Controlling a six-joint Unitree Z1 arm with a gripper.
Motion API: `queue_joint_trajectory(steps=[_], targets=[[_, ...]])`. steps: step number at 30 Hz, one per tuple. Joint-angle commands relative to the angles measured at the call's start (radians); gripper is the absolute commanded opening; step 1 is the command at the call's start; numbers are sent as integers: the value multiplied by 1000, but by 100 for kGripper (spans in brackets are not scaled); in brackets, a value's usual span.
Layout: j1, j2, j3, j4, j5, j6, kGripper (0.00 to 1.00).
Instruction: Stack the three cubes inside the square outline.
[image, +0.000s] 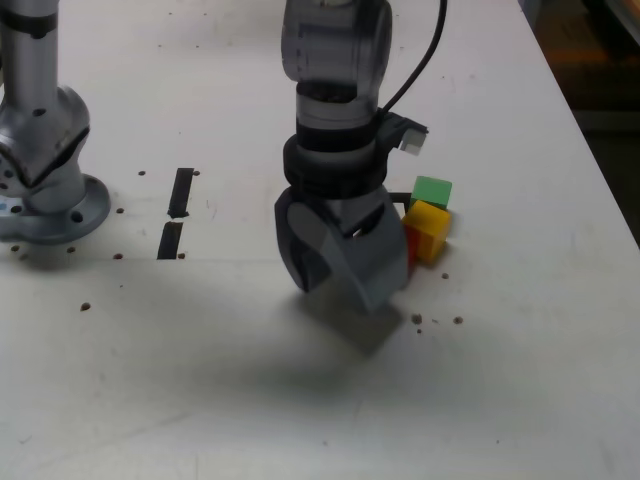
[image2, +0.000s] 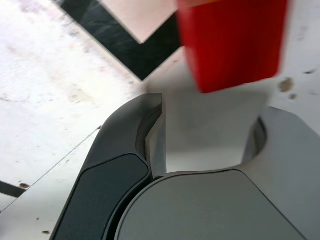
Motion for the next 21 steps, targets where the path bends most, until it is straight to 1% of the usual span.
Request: queue_joint_trajectory(steps=[1,9,21], targets=[[-3,-9,-17,1,6,4,87],[-4,-4,-65,35,27,10,89],[11,47,-88,49,27,21,88]])
